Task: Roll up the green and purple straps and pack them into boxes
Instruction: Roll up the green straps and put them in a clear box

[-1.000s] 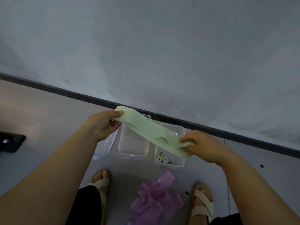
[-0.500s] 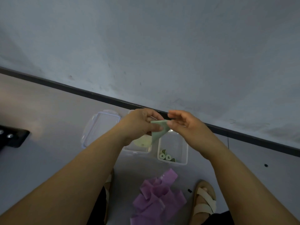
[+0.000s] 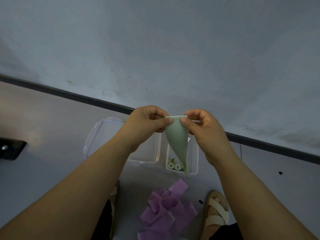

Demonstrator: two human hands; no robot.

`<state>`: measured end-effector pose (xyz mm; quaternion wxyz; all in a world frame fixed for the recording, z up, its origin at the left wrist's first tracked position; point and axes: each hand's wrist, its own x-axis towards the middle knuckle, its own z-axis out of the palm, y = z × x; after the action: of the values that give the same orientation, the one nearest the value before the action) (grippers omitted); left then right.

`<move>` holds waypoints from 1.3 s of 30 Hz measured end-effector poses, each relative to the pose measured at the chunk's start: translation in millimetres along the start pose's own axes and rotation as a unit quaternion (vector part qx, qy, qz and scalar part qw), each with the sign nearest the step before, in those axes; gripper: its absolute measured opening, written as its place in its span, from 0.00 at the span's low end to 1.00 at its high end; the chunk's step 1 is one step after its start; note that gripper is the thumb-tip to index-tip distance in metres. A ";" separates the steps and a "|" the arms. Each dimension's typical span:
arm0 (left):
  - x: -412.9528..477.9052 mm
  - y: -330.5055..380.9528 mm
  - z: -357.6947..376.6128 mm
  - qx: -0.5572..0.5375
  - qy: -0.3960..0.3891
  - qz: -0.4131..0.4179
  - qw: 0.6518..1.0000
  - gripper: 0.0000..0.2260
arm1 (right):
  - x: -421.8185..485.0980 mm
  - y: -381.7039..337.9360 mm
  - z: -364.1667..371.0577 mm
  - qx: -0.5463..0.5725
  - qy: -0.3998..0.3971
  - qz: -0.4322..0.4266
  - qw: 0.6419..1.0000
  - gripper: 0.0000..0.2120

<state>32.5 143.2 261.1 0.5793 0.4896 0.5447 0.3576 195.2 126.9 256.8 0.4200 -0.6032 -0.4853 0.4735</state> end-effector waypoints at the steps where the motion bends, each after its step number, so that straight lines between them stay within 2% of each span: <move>1: -0.4 -0.9 4.4 -0.002 0.020 0.005 1.000 0.03 | 0.4 1.2 -0.8 -0.022 0.033 -0.009 0.999 0.04; 3: -0.3 -3.2 13.4 0.007 0.064 0.012 0.998 0.03 | 0.1 1.3 -0.4 -0.040 0.059 -0.007 0.997 0.03; 6: -3.5 -4.5 23.8 0.032 0.087 0.025 0.995 0.04 | -3.7 0.1 6.7 0.031 -0.011 0.045 0.998 0.07; 9: -10.6 -4.4 31.1 0.127 0.019 0.063 0.990 0.06 | -3.8 3.6 7.9 0.067 -0.053 0.071 0.994 0.14; 11: -12.9 -4.1 31.2 0.162 -0.017 0.075 0.984 0.09 | -1.7 3.3 5.0 0.064 -0.040 0.068 0.995 0.10; 13: -11.2 -2.2 27.8 0.103 -0.020 0.053 0.993 0.08 | -0.2 1.6 2.2 0.093 -0.035 0.076 0.992 0.03; 16: -8.6 2.9 21.4 0.007 0.019 0.017 1.000 0.08 | -0.1 -1.1 1.3 0.083 -0.046 0.064 0.993 0.04; 19: -3.8 2.8 15.9 0.008 0.073 0.028 0.997 0.07 | 0.2 -1.3 -0.6 0.024 -0.033 0.040 0.998 0.03; 21: -3.0 0.9 15.5 0.018 0.039 0.032 0.999 0.03 | 0.3 -1.4 -3.2 0.001 -0.030 0.030 0.999 0.03; 24: -2.7 -3.8 18.6 0.057 -0.018 0.023 0.998 0.05 | -0.2 -2.3 -5.8 -0.019 -0.040 0.021 0.999 0.03; 28: -2.5 -3.2 19.5 0.019 0.005 0.016 1.000 0.01 | 0.5 -2.9 -7.2 0.007 -0.034 0.030 0.999 0.02; 32: 0.3 -1.9 15.9 -0.028 0.008 0.006 1.000 0.05 | 1.7 -4.9 -10.3 0.036 -0.050 0.042 0.997 0.03; 39: -0.2 0.7 10.4 -0.042 -0.033 0.028 0.998 0.02 | 0.5 -7.5 -9.6 0.010 -0.050 0.008 0.999 0.03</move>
<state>42.7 141.3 261.1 0.6067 0.4911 0.4961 0.3803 203.2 128.2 265.9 0.3974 -0.5787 -0.4958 0.5112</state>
